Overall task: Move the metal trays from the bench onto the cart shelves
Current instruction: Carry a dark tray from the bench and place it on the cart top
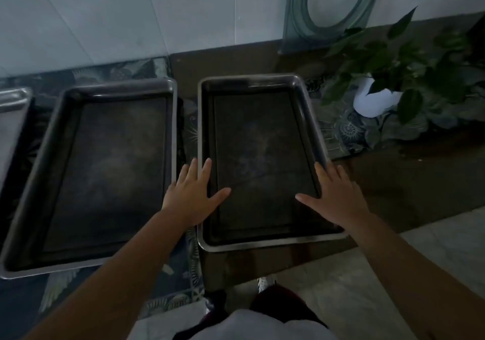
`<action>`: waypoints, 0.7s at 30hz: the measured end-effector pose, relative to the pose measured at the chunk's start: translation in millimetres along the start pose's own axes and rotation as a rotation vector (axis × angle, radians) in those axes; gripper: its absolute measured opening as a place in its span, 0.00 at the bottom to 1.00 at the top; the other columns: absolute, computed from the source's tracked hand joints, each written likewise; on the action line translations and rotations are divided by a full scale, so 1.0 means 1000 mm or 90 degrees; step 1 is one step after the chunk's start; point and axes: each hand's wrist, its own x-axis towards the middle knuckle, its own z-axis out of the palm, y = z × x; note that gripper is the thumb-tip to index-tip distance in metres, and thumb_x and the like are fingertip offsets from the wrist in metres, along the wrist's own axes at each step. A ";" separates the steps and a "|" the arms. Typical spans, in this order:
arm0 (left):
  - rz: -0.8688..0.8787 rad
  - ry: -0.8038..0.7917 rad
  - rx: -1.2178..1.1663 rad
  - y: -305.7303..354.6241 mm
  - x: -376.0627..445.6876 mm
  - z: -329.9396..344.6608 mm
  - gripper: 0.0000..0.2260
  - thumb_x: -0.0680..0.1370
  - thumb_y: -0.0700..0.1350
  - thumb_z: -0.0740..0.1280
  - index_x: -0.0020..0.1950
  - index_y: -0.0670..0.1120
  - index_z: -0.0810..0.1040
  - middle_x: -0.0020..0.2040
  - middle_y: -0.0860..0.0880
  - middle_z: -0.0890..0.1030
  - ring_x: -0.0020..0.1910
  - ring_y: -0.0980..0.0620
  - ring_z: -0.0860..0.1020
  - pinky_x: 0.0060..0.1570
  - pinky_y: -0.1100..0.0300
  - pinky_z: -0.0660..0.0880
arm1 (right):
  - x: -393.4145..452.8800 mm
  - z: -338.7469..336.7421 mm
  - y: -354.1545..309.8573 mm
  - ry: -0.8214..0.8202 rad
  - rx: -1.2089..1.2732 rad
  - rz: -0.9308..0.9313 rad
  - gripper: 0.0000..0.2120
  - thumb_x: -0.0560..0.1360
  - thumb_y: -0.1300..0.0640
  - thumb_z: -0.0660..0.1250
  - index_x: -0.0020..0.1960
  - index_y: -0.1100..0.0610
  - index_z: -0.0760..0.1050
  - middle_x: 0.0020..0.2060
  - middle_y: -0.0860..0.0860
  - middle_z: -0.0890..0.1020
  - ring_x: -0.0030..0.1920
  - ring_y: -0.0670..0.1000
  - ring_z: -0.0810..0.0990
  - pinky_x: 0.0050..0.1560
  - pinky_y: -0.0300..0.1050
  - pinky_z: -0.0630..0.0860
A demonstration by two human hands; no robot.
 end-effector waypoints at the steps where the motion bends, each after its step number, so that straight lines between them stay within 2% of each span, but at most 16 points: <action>1: -0.021 -0.027 -0.039 0.002 0.010 0.005 0.50 0.66 0.82 0.41 0.81 0.56 0.36 0.84 0.48 0.42 0.81 0.43 0.44 0.75 0.38 0.55 | 0.015 0.000 0.005 -0.007 0.005 -0.001 0.53 0.65 0.18 0.47 0.79 0.46 0.39 0.80 0.51 0.44 0.79 0.57 0.43 0.73 0.65 0.55; 3: -0.076 -0.062 -0.113 0.007 0.030 0.013 0.47 0.71 0.79 0.48 0.82 0.55 0.38 0.83 0.48 0.41 0.81 0.43 0.42 0.75 0.37 0.54 | 0.045 0.001 0.017 -0.024 0.010 0.006 0.51 0.67 0.20 0.51 0.79 0.46 0.40 0.80 0.52 0.45 0.79 0.58 0.45 0.73 0.65 0.55; 7: -0.209 -0.064 -0.285 0.022 0.066 0.028 0.46 0.77 0.68 0.62 0.82 0.52 0.38 0.83 0.44 0.39 0.81 0.39 0.43 0.77 0.37 0.53 | 0.101 0.007 0.042 -0.038 0.080 0.012 0.51 0.71 0.26 0.59 0.80 0.51 0.39 0.80 0.55 0.47 0.78 0.60 0.49 0.74 0.63 0.57; 11: -0.318 0.034 -0.431 0.026 0.087 0.040 0.46 0.78 0.59 0.69 0.83 0.48 0.43 0.82 0.41 0.51 0.79 0.37 0.55 0.73 0.36 0.62 | 0.134 0.018 0.056 -0.001 0.233 0.021 0.47 0.74 0.36 0.67 0.80 0.53 0.43 0.79 0.56 0.54 0.76 0.59 0.59 0.71 0.60 0.65; 14: -0.398 0.104 -0.434 0.026 0.090 0.049 0.37 0.81 0.57 0.66 0.82 0.44 0.53 0.78 0.39 0.63 0.74 0.37 0.66 0.68 0.39 0.70 | 0.144 0.024 0.061 0.046 0.226 0.008 0.41 0.76 0.40 0.66 0.79 0.54 0.49 0.77 0.57 0.56 0.71 0.60 0.67 0.63 0.57 0.74; 17: -0.465 0.152 -0.419 0.023 0.087 0.059 0.22 0.84 0.55 0.57 0.71 0.41 0.69 0.64 0.38 0.77 0.60 0.36 0.77 0.57 0.44 0.75 | 0.144 0.032 0.063 0.085 0.256 0.014 0.35 0.77 0.43 0.65 0.77 0.54 0.54 0.74 0.54 0.59 0.65 0.56 0.72 0.53 0.49 0.73; 19: -0.498 0.158 -0.449 0.020 0.087 0.063 0.21 0.85 0.56 0.53 0.66 0.42 0.72 0.57 0.40 0.79 0.54 0.37 0.78 0.53 0.45 0.75 | 0.145 0.036 0.065 0.107 0.354 0.061 0.27 0.79 0.45 0.63 0.73 0.56 0.62 0.63 0.53 0.69 0.59 0.54 0.74 0.49 0.45 0.70; 21: -0.518 0.158 -0.471 0.014 0.089 0.065 0.22 0.85 0.57 0.52 0.63 0.42 0.74 0.54 0.41 0.78 0.55 0.37 0.77 0.52 0.48 0.72 | 0.146 0.039 0.067 0.108 0.467 0.136 0.15 0.81 0.45 0.58 0.61 0.55 0.70 0.46 0.47 0.76 0.51 0.55 0.78 0.39 0.42 0.68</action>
